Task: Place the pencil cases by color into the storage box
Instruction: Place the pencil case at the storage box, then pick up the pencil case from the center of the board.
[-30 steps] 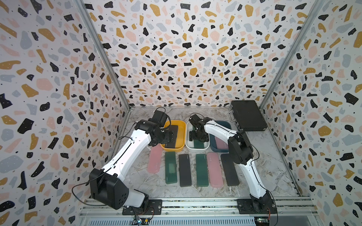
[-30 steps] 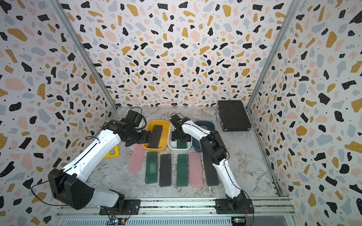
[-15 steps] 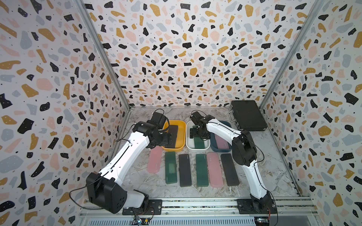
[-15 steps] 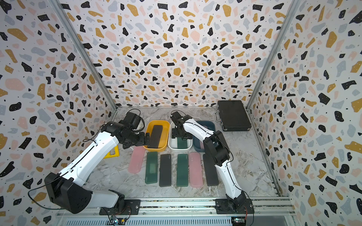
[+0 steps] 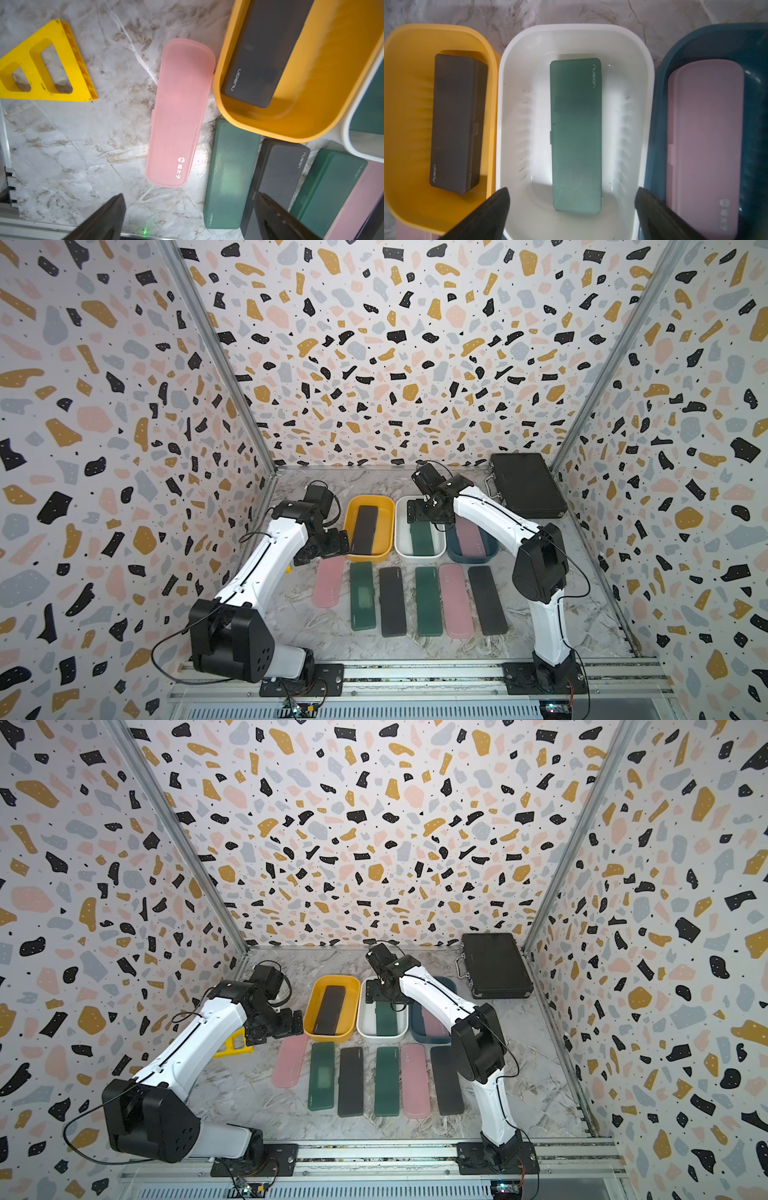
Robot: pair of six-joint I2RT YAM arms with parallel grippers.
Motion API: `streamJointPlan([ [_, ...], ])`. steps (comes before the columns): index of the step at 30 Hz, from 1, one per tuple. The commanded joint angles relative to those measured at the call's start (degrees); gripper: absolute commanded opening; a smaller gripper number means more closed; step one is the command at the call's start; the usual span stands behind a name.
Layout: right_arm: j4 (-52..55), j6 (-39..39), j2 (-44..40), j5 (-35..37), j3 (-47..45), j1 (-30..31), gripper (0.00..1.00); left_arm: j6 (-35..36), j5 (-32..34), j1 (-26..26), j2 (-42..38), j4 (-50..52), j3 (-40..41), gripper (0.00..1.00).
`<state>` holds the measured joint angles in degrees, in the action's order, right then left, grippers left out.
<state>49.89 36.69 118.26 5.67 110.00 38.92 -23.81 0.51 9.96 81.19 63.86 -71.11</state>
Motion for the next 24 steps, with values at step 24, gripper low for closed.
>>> streamJointPlan([
  [24,0.77,-6.72,-18.44,2.29,-12.99,-1.54,1.00,4.74,0.08,-3.59,13.97,-4.45,3.36,1.00],
])
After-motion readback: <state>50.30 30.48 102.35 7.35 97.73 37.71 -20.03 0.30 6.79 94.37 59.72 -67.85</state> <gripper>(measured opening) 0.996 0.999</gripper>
